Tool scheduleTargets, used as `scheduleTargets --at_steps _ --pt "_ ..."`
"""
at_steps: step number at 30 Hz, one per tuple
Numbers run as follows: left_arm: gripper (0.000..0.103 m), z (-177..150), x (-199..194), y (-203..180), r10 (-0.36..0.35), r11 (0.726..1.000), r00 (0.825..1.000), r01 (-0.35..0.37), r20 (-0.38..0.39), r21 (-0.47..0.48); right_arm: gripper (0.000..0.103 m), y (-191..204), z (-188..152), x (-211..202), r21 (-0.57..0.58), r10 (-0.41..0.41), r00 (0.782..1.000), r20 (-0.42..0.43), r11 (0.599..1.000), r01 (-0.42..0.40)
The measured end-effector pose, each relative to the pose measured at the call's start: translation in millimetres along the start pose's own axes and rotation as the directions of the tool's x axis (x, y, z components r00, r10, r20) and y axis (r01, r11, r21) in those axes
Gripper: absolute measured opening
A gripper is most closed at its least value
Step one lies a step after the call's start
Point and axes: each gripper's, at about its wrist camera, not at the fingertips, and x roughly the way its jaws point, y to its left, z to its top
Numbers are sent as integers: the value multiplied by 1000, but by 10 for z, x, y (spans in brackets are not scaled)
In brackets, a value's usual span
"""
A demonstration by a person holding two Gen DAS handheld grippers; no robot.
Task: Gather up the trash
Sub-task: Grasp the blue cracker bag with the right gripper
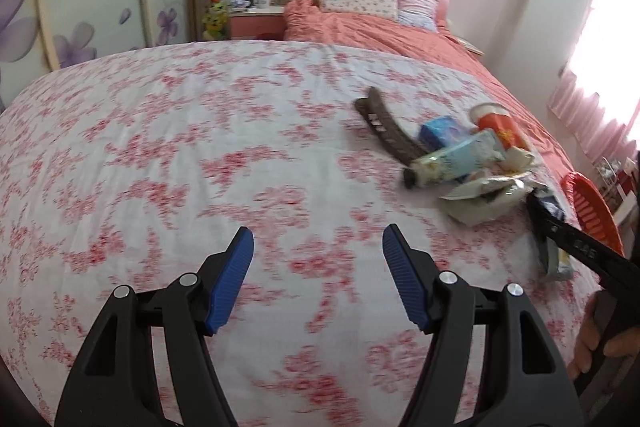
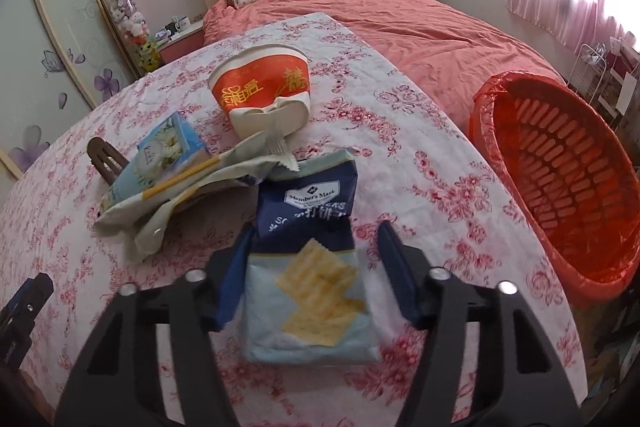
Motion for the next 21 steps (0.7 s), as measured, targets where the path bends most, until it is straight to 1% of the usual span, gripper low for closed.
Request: scheduleTargets --at_steps 1,2,3,5,8,11,14,19,21 --pt "67 8 1 -50 -13 1000 1000 13 0 8 47 -11 5 11 -2 -8 1000 -2 1000 8" --pt "67 24 0 -121 -31 999 1000 31 0 21 47 -30 11 10 -12 -24 1000 5 1000 24" --pt "67 43 -3 -193 -48 998 999 48 3 37 44 -58 14 10 -19 -34 999 5 999 34" --pt "67 77 4 -354 -78 994 997 77 7 74 42 -137 10 -1 -10 -57 998 8 998 57" --pt "67 127 51 -607 -119 986 993 118 3 118 41 -249 0 -17 2 -55 998 12 999 55" --pt "66 160 118 -843 -161 975 987 162 -18 152 41 -287 -24 -31 -1 -61 998 15 998 61" --pt "66 189 189 -1059 -193 962 980 198 -41 189 41 -387 -30 -47 24 -51 999 14 998 51" --pt "66 219 328 -1277 -208 944 976 219 -72 247 41 -480 -46 -75 32 -27 1000 11 999 27" --pt "66 203 411 -1337 -191 940 977 209 -91 268 41 -490 -56 -78 28 -21 1000 13 999 21"
